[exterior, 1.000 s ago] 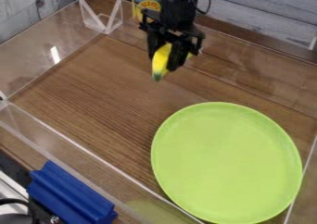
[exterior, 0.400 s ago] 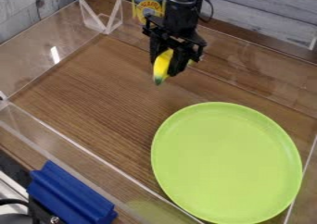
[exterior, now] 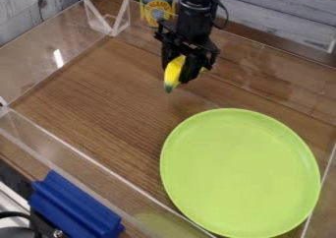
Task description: Remove the banana from inside the green plate and put it on the table
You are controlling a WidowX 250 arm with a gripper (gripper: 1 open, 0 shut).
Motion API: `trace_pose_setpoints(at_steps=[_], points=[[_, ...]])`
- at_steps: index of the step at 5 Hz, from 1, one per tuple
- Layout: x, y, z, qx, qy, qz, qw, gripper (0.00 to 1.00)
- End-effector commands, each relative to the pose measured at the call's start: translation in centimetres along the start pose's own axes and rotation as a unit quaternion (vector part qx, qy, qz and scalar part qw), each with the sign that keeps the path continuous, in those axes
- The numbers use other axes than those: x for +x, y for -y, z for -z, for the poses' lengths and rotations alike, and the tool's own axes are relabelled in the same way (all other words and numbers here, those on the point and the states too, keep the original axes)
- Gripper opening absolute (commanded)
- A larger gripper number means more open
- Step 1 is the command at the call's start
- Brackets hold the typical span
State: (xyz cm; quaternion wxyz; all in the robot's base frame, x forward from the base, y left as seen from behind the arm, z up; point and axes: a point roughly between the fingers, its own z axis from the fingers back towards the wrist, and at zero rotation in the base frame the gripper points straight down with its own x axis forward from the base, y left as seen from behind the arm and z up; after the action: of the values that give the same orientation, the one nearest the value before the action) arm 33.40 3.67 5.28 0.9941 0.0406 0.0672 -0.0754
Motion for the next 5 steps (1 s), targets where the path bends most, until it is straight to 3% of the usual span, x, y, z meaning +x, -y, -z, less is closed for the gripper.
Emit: trace_pose_setpoints(at_steps=[1, 5], points=[[1.2, -0.6, -1.5, 0.006, 0.033, 0.001, 0.9994, 1.00], [0.9, -1.9, -1.8, 0.008, 0.035, 0.005, 0.9994, 1.00]])
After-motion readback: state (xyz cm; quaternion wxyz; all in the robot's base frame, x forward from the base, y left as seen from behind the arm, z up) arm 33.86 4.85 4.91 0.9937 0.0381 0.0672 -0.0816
